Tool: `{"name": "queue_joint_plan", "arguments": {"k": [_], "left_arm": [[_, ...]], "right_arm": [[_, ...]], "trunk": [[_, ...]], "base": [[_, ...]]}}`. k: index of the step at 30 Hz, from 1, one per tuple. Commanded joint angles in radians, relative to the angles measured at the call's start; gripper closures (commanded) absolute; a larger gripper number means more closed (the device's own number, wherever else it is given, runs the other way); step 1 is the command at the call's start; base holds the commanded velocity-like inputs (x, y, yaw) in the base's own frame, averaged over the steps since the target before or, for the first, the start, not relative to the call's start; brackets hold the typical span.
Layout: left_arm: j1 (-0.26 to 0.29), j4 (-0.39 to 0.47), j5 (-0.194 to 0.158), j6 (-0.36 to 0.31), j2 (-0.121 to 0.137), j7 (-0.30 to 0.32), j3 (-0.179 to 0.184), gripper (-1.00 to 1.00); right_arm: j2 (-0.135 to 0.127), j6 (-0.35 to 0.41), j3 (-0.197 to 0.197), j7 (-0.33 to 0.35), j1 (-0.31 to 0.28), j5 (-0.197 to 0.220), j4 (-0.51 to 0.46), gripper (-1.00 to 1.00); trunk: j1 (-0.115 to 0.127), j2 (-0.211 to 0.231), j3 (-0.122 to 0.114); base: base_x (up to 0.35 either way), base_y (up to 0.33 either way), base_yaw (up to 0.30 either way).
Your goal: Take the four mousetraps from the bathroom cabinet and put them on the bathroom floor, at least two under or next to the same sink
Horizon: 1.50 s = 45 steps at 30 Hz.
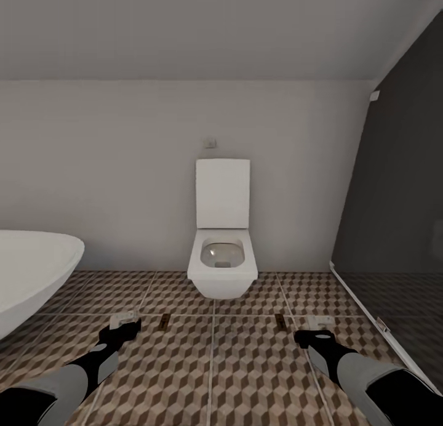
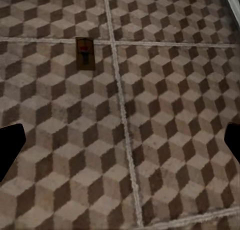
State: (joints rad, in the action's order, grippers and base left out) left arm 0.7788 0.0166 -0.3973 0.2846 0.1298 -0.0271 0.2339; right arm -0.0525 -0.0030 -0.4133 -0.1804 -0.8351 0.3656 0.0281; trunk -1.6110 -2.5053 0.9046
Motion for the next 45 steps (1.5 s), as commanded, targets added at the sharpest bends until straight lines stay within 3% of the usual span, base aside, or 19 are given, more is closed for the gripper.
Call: {"name": "queue_joint_plan", "arguments": {"k": [1,9,24,45], "left_arm": [[0.0,-0.002,-0.006,0.002,0.0,-0.003,0.009,-1.0],[-0.006,-0.01,-0.009,0.002,-0.001,-0.002,0.008,-1.0],[-0.073,-0.012,-0.009,-0.014,-0.01,-0.002,0.007,-1.0],[-0.151,-0.012,-0.01,-0.022,-0.012,-0.004,0.007,-1.0]], "right_arm": [[0.0,-0.001,-0.009,-0.001,0.006,0.007,0.001,-1.0],[-0.003,-0.004,-0.009,-0.008,0.048,0.007,0.002,-1.0],[-0.007,-0.01,-0.009,-0.011,0.121,0.007,0.002,-1.0],[-0.008,-0.011,-0.009,-0.011,0.221,0.007,0.003,-1.0]], "trunk": [[0.001,0.0,-0.003],[0.004,0.002,-0.034],[0.011,0.005,-0.092],[0.091,0.152,-0.158]], "base": [[0.0,0.0,0.0],[0.0,0.0,0.0],[0.0,0.0,0.0],[0.0,0.0,0.0]]}}
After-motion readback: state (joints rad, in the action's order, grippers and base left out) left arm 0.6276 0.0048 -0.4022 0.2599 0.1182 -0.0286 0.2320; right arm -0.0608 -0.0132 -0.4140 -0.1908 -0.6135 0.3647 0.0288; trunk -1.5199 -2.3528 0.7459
